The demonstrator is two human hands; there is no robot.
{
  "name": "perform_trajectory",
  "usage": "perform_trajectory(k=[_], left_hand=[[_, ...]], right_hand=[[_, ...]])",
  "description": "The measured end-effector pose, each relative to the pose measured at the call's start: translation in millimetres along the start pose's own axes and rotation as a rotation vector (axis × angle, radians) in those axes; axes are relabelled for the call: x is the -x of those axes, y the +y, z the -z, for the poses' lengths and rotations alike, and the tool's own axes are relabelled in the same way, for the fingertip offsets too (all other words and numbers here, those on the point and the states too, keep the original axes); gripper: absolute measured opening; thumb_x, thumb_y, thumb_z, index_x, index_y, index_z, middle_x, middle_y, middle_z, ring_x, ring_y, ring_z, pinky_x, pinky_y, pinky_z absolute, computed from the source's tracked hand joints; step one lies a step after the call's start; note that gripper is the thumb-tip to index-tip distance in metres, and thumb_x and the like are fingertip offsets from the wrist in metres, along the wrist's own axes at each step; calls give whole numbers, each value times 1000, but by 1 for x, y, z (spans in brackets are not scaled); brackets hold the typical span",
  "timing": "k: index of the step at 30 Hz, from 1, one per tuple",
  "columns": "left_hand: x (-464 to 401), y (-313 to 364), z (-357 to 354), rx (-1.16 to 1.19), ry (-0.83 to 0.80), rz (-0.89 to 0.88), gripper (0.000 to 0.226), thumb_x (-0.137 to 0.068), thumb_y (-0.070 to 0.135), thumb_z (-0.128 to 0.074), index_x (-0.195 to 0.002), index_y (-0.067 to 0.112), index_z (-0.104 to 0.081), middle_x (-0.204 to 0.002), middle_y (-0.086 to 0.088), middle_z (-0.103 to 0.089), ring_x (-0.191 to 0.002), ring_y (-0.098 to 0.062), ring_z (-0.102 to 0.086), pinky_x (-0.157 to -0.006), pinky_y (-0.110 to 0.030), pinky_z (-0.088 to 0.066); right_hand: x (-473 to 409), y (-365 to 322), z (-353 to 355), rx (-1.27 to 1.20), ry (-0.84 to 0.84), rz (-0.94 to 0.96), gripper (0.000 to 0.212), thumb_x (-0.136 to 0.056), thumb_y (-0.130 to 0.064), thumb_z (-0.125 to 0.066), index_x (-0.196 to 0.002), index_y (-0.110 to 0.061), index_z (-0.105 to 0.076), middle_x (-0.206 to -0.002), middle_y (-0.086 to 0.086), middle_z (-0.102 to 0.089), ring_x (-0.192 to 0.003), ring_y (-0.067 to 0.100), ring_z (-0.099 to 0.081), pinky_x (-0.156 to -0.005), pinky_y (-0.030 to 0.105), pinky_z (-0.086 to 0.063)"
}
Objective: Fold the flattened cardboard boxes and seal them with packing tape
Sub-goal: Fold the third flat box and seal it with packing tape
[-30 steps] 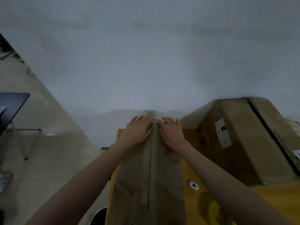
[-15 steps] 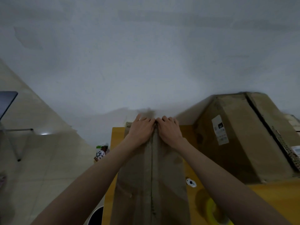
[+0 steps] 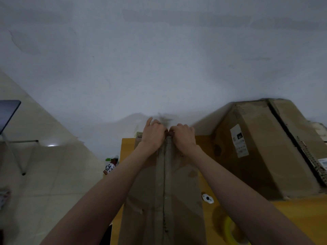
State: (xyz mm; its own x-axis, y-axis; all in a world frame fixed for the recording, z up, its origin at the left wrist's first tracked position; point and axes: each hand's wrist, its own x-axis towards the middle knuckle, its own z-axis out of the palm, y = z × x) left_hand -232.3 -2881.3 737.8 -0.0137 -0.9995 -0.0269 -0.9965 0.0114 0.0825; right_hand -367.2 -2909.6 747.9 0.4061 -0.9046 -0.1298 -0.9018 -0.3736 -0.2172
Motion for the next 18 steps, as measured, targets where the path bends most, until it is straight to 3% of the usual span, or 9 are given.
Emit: perform_trajectory(k=[5,9,12,15,18], left_hand=[[29,-23,-13,-76,5,-70,38,-103,24,-29,-128,24,-57,-129,-1,-61,-134,-22,-44,-122,-44,-11],[37,-54,-12,-81,49,-49,37,-105,22,-31,-131,24,-56,-133,-1,-58,-136,-22,-41,-122,-45,-8],[40,-73,-7,-85,73,-48,33,-106,27,-34,-124,24,-62,-134,0,-58,-136,-20,-41,-122,-43,-9],[40,-84,-4,-69,99,-46,34,-106,32,-36,-117,27,-67,-130,5,-60,-134,-17,-43,-120,-41,-11],[40,-86,-5,60,107,18,34,-106,37,-38,-114,27,-70,-125,8,-64,-134,-14,-44,-120,-39,-11]], right_hand=[[14,22,-5,18,18,31,34,-107,-31,-30,-121,-34,-61,-112,0,-61,-116,29,-51,-111,56,-22],[17,42,-5,-29,78,28,36,-107,-28,-29,-118,-32,-63,-108,0,-60,-115,27,-51,-113,54,-18],[18,58,-5,-117,114,24,34,-106,-27,-35,-115,-29,-68,-108,0,-61,-113,24,-50,-110,49,-28],[18,65,-4,-319,177,8,28,-103,-26,-48,-106,-21,-75,-101,2,-68,-101,20,-56,-91,39,-44],[17,71,-3,-468,219,-41,22,-100,-22,-58,-104,-14,-78,-97,1,-75,-91,15,-64,-85,30,-50]])
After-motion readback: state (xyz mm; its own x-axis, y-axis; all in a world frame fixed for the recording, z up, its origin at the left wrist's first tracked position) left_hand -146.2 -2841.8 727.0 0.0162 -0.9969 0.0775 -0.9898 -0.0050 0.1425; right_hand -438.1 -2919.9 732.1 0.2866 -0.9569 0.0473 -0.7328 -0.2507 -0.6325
